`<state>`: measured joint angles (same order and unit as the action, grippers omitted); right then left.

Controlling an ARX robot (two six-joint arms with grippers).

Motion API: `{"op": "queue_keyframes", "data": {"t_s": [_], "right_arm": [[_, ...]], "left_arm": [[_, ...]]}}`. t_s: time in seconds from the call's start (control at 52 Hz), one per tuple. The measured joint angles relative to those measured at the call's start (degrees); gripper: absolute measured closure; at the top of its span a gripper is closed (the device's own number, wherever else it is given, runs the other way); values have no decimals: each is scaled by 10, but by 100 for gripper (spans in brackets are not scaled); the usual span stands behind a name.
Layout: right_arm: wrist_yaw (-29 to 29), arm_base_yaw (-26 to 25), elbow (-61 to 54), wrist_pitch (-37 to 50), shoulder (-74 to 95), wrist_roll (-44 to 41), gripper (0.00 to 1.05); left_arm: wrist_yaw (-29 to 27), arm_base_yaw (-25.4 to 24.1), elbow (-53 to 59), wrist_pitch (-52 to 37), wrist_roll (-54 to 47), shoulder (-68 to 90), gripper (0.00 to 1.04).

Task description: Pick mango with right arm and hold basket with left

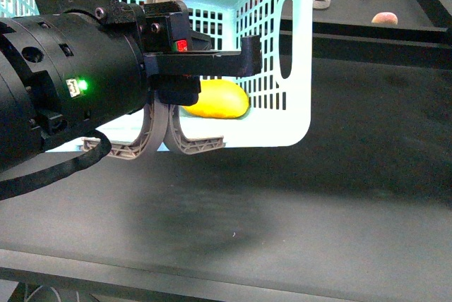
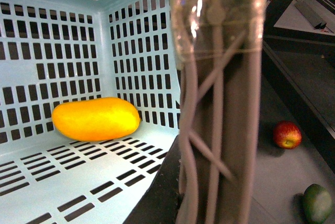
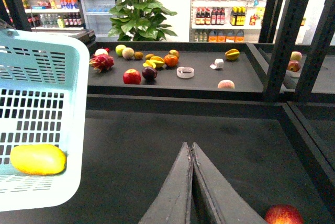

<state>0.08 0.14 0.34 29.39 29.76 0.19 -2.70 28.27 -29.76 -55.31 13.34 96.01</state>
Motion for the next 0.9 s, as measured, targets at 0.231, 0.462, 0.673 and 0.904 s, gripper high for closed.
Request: {"op": "queue_keyframes", "data": {"t_s": [0.231,0.462,0.673,0.904], "right_arm": [[0,0,0,-56,-60,0,103],[0,0,0,-116,-122,0,103],[0,0,0,-166,-171,0,103],[-2,0,0,-286,-273,0,103]], "left_arm": [[0,0,0,0,0,0,100],[0,0,0,0,0,0,100],[0,0,0,0,0,0,100],[1,0,0,0,-1,0,100]]}}
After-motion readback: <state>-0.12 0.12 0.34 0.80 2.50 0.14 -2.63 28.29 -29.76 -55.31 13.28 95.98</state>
